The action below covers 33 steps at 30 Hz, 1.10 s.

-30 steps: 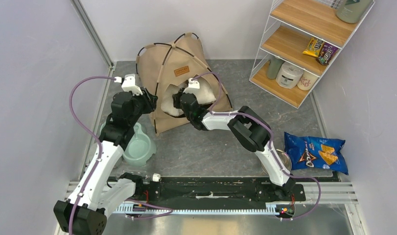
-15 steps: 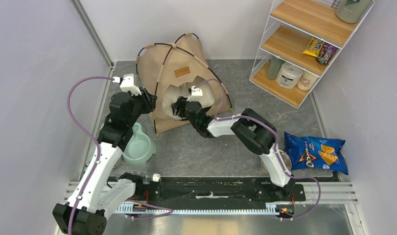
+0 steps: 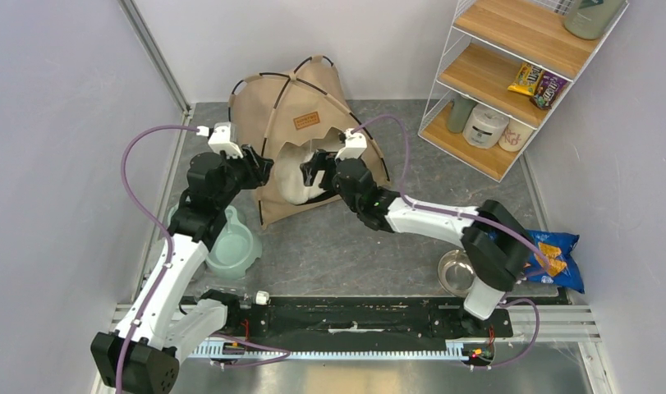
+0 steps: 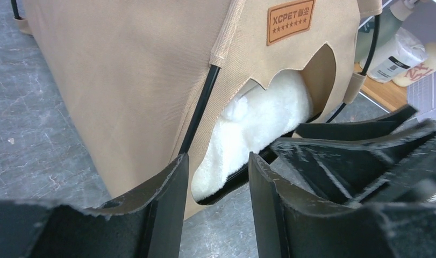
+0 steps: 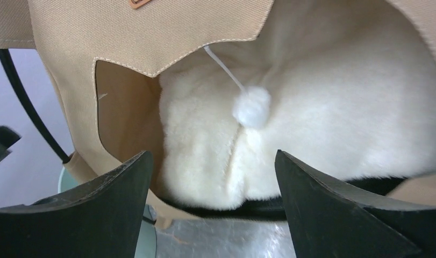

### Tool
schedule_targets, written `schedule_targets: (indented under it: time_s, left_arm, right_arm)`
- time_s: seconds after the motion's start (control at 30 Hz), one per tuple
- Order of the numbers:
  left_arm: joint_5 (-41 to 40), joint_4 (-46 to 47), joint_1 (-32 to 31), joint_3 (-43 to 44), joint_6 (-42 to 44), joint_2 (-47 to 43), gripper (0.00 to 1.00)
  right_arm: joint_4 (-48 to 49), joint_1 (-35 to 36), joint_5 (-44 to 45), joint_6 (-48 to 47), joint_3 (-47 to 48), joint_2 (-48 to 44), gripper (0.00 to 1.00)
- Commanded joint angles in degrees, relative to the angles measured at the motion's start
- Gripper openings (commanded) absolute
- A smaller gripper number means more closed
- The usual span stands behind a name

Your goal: Set up the pet tent

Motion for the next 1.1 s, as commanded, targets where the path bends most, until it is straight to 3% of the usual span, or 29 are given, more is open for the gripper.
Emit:
schedule_targets:
  time_s: [0.0, 0.17, 0.27, 0.33, 0.6, 0.8, 0.9, 1.07]
  left_arm:
    - [1.4, 4.8, 0.0, -1.2, -0.4, 1.2, 0.53]
    - [-0.3, 8.5, 0.0, -2.9, 1.0, 3.9, 0.54]
    - [0.2, 10.6, -0.1, -3.4, 2.0, 5.8, 0.54]
    - [0.4, 12.2, -0.2, -3.5, 2.9, 6.8, 0.54]
    - [-1.9, 11.3, -0.3, -2.1, 7.7, 7.1, 0.46]
    - [-4.1, 11.3, -0.3, -2.8, 8.2, 5.1, 0.46]
    - [-4.3, 9.5, -0.4, -2.9, 8.1, 4.5, 0.46]
    - [-3.2, 9.3, -0.5, -2.8, 7.6, 3.7, 0.46]
  right_arm:
    - [-14.8, -1.1, 2.4, -1.5, 0.1, -8.5, 0.89]
    - [-29.6, -3.4, 1.7, -10.9, 3.5, -16.4, 0.92]
    - [-33.9, -4.9, 3.9, -17.3, 4.8, -19.5, 0.95]
    - [-35.8, -7.7, 0.3, -22.2, 6.4, -19.7, 0.97]
    - [-45.1, -17.7, -15.0, -39.5, 21.1, -9.1, 0.97]
    - [-45.7, -21.1, -21.5, -43.4, 27.0, -2.5, 0.95]
    - [-45.8, -21.2, -22.8, -44.0, 28.1, -0.8, 0.83]
    - [-45.4, -21.2, -23.9, -41.0, 26.5, -2.8, 0.28]
